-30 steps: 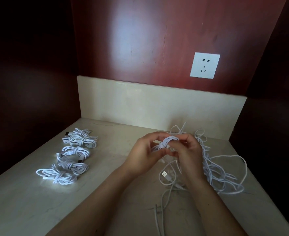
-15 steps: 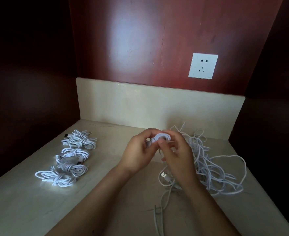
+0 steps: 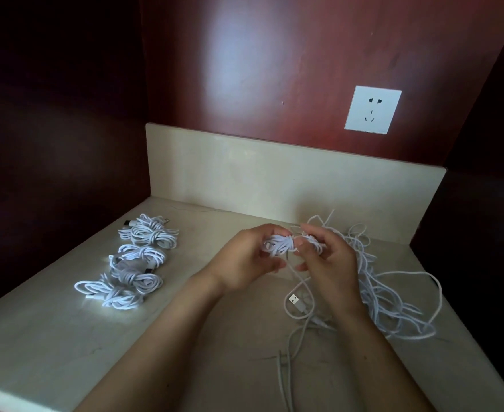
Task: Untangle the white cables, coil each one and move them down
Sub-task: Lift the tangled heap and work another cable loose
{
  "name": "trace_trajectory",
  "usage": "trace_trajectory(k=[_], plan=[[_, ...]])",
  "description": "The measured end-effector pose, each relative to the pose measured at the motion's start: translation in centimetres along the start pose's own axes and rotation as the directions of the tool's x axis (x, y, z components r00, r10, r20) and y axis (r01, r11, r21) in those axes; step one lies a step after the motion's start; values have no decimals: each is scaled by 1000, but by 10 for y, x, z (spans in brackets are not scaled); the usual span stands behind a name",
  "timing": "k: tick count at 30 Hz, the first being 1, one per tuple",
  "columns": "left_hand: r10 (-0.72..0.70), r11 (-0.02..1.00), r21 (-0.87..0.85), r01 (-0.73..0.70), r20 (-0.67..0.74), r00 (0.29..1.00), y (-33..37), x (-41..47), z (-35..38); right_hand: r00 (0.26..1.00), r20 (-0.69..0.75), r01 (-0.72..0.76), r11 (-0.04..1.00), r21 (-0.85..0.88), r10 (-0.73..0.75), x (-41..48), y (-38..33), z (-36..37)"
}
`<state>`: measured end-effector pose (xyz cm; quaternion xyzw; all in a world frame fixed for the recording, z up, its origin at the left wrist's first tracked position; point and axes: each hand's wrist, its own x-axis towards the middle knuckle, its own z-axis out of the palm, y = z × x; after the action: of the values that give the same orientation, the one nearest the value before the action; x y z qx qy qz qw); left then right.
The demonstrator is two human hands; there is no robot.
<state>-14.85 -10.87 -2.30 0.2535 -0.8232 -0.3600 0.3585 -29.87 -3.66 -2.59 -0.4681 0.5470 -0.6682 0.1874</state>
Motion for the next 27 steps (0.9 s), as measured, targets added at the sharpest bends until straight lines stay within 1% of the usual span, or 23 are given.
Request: trace_trajectory(k=[2, 5, 8, 11, 13, 15, 16, 19, 21, 23, 24, 25, 27], plan=[[-8, 1000, 4, 8, 3, 1000, 3, -1, -8, 1000, 24, -4, 999, 36, 3, -1, -1, 1], [2, 998, 67, -3, 16, 1000, 10, -13, -23, 995, 104, -10, 998, 68, 3, -5, -6, 3], [-14, 986, 164, 14, -1, 1000, 13, -41, -44, 969, 244, 23, 1000, 21, -28, -18, -17, 14], [-35, 985, 167, 39, -26, 999, 10, -77, -66, 924, 382, 45, 998, -37, -28, -35, -29, 33], [-61, 987, 146, 72, -79, 995, 5, -104, -81, 865, 502, 30, 997, -77, 13, -43, -39, 47], [-71, 982, 166, 94, -144, 987, 0, -130, -96, 774, 631, 32, 992, -124, 54, -51, -50, 64], [-67, 977, 187, 99, -173, 983, -1, -143, -104, 732, 679, 56, 987, -150, 61, -55, -56, 74], [-56, 977, 184, 105, -251, 966, -7, -177, -127, 641, 764, 140, 967, -213, 75, -64, -67, 106], [-72, 990, 99, 103, -282, 957, -11, -193, -141, 578, 813, 176, 961, -213, 75, -69, -69, 126], [-77, 996, 30, 89, -282, 956, -16, -207, -153, 511, 857, 195, 963, -189, 65, -77, -65, 143], [-87, 995, 24, 97, -268, 960, -19, -212, -158, 490, 870, 212, 960, -182, 57, -82, -62, 150], [-108, 993, 19, 117, -249, 963, -22, -216, -163, 484, 874, 234, 955, -182, 48, -87, -58, 156], [-152, 986, 31, 162, -210, 966, -28, -220, -169, 513, 858, 289, 940, -181, 7, -95, -50, 165]])
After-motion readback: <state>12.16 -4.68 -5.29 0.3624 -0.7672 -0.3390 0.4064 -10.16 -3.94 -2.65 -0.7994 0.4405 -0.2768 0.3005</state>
